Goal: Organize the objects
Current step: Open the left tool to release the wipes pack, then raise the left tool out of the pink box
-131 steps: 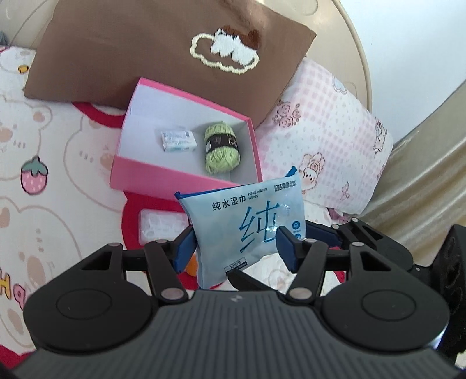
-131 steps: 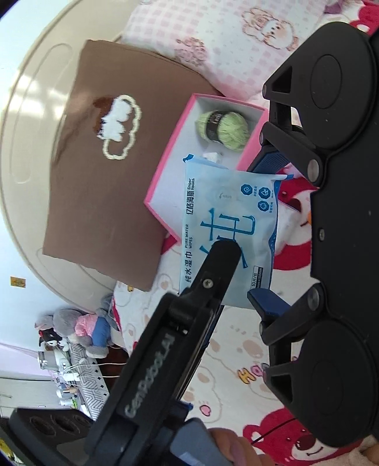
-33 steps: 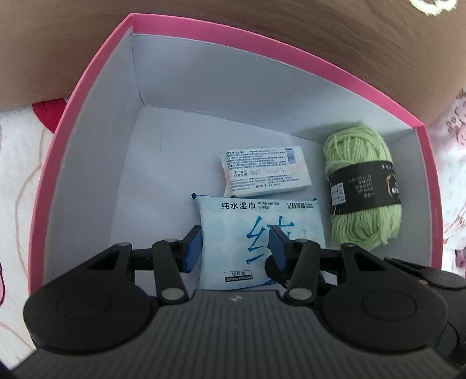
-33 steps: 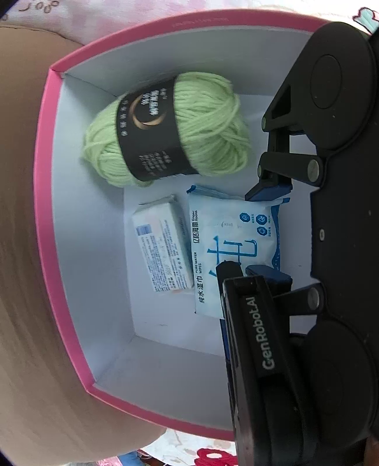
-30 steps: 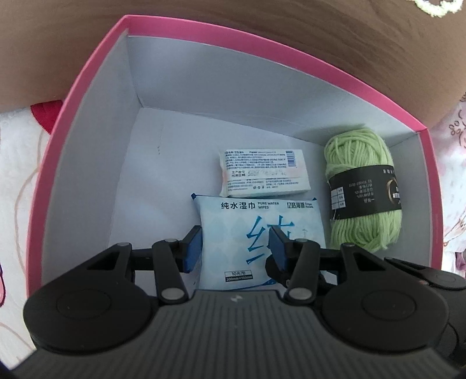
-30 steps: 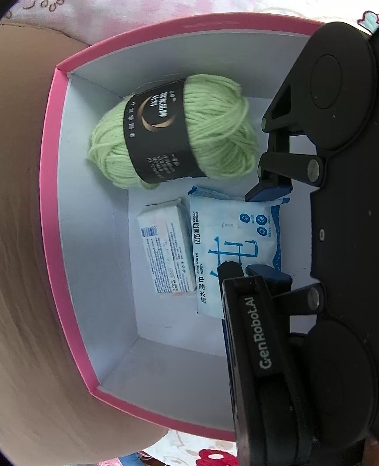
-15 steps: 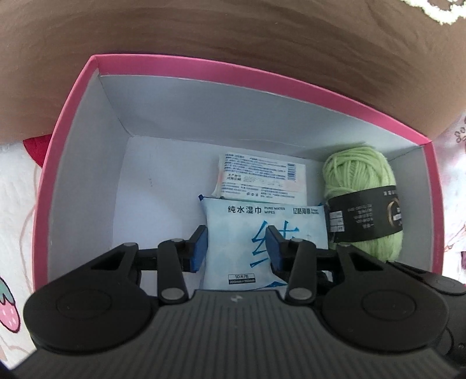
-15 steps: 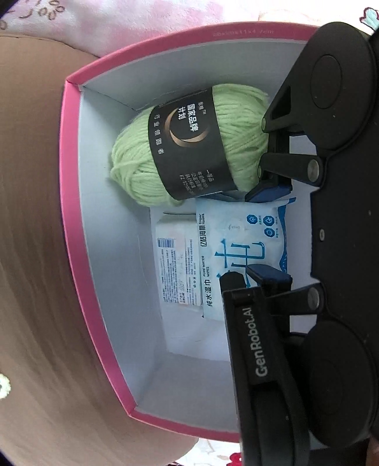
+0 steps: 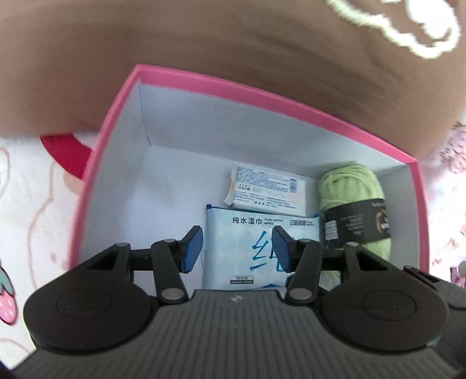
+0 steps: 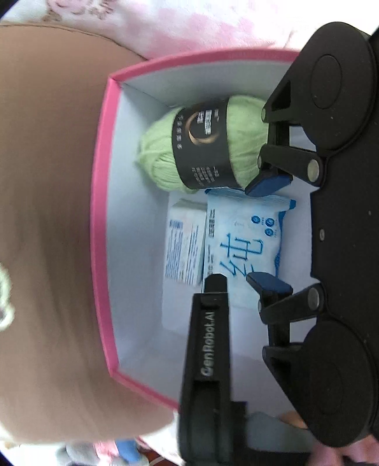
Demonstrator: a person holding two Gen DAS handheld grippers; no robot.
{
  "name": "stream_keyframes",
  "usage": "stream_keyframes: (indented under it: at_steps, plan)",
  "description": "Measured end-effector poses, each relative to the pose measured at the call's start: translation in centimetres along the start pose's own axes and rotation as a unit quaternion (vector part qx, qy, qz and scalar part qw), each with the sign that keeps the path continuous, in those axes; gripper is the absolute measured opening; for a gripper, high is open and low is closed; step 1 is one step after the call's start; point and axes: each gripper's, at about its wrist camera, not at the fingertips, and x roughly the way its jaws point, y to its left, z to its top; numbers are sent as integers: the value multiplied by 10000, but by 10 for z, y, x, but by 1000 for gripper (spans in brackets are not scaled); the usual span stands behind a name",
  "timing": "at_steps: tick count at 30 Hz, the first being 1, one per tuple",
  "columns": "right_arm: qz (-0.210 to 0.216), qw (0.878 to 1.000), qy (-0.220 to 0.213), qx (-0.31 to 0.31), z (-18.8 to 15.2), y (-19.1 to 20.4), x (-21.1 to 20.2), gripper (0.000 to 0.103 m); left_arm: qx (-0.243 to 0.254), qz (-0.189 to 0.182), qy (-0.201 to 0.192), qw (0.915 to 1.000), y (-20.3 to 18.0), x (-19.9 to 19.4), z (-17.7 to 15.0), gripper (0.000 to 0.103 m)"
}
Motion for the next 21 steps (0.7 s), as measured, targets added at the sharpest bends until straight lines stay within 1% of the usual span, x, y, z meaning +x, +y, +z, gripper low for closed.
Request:
stream_keyframes:
  at_steps: [1,2,3,5,6,9,11,15,21]
  plan:
    - [103,9999,-71,-3,-3,-1,-7,63,57,-2,-39,10000,0,-7,-2,51]
    - [167,9998,-142,-11,0,10,-8,63,121,-32,-66,9999,5,-14,-3,51]
    - [199,9996,-207,-47,0,14,-15,63,166,-64,-82,9998,9,-20,0,51]
    - [246,9990,-323,-180,-1,15,-24,63,253,-111,-116,9996,2,-33,-6,51]
    - [255,9986,-369,-296,-4,18,-30,63,306,-136,-160,9993,5,-44,-11,51]
    - [311,9976,-416,-465,-13,24,-48,63,429,-88,-188,9989,0,-54,-15,51]
    - [322,9974,-427,-476,-19,31,-64,63,470,-166,-222,9985,-1,-62,-20,51]
    - [426,9966,-498,-490,-30,34,-79,63,641,-194,-223,9975,-7,-75,-30,51]
    - [370,9945,-673,-713,-41,45,-96,63,856,-248,-276,9956,-14,-109,-41,51]
